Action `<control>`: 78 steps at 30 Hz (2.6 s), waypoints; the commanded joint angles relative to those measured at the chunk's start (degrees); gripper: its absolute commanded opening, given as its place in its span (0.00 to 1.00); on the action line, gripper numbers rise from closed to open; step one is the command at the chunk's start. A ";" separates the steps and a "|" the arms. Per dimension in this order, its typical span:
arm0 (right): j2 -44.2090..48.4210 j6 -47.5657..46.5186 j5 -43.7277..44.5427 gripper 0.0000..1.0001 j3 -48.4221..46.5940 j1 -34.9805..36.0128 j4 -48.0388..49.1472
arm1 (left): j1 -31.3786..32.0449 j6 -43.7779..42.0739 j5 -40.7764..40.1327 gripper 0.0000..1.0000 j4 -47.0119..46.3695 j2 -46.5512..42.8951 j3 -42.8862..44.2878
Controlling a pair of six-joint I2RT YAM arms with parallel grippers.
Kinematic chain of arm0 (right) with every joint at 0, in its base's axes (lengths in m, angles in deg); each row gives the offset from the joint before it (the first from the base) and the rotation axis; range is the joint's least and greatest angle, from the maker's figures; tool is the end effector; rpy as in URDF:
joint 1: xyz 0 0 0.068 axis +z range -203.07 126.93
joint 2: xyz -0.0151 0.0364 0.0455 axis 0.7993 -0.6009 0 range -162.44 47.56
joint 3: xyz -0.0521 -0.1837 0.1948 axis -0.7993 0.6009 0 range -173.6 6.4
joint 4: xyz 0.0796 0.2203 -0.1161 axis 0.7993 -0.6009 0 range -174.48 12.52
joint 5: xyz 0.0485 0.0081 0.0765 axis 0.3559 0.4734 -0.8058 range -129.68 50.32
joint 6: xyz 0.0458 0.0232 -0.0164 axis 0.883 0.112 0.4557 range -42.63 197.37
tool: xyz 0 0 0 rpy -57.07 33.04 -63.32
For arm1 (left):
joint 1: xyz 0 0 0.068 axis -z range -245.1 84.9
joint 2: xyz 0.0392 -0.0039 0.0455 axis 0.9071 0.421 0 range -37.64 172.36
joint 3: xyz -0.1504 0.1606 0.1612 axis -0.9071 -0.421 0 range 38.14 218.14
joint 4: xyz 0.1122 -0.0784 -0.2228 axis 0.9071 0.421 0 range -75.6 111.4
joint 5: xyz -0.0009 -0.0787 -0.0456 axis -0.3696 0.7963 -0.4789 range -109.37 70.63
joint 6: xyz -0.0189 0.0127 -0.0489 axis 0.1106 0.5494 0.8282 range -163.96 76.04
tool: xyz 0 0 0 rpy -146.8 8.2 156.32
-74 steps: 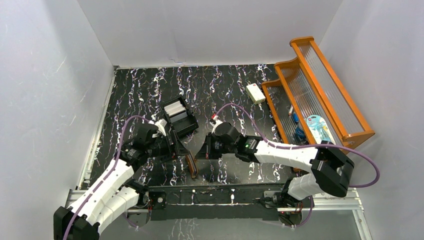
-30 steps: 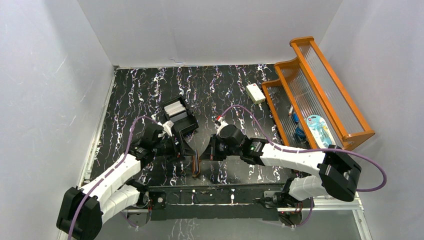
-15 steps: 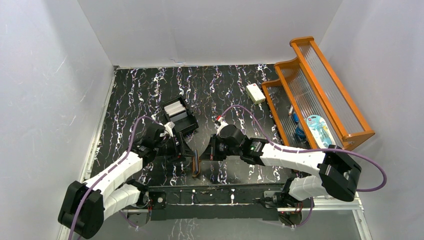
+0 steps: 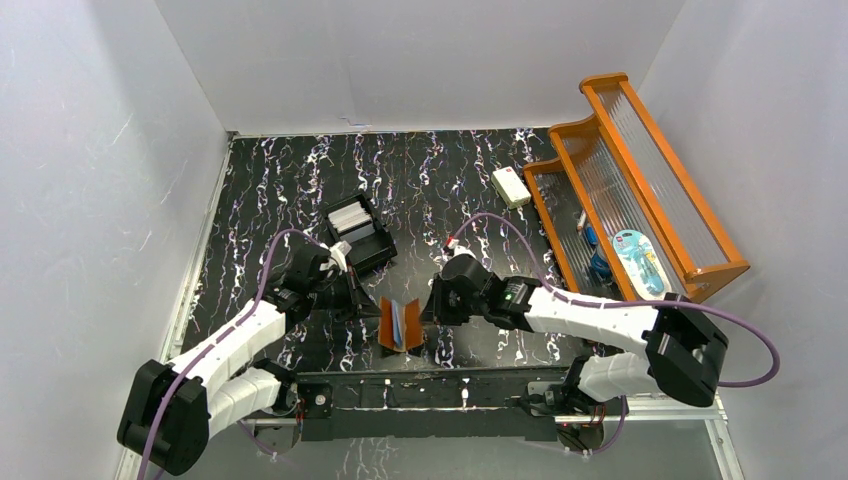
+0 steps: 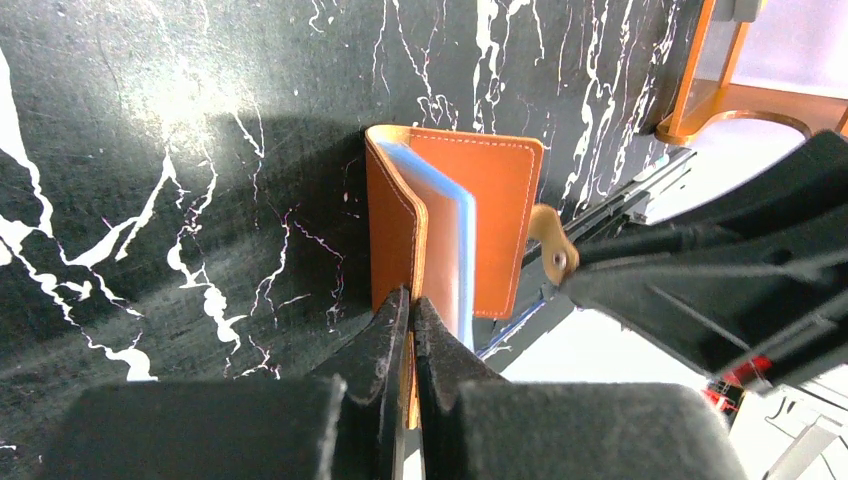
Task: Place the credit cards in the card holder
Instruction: Open the card holder at the center of the board.
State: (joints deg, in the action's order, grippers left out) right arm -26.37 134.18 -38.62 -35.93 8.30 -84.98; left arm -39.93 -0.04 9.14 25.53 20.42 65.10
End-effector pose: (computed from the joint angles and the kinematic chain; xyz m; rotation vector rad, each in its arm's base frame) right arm 0.1309 0.2385 0.2208 -0.0878 2.4854 1.0034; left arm 0.1730 -0.1002 0.1915 -0.1288 2.4957 -1.1431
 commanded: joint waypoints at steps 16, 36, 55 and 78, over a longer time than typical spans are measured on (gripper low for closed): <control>1.98 -4.03 -0.91 0.62 -11.08 -0.42 -7.63 | -0.31 2.08 1.95 0.00 -0.06 -3.79 0.00; -9.21 -6.60 -4.21 0.62 -1.19 -0.46 3.75 | -0.30 2.28 -2.33 0.08 2.55 -5.46 -2.04; -7.89 -4.12 -8.86 0.55 -2.41 -1.09 7.40 | -0.30 1.86 -3.19 0.02 3.53 -2.90 -0.77; -4.84 -4.79 0.38 0.13 -3.56 -1.08 1.93 | -0.30 1.98 -3.31 0.03 3.59 -3.48 -1.54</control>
State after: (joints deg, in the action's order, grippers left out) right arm -31.66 130.69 -41.71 -37.02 7.27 -81.14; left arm -40.24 2.13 5.38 28.14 17.64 63.79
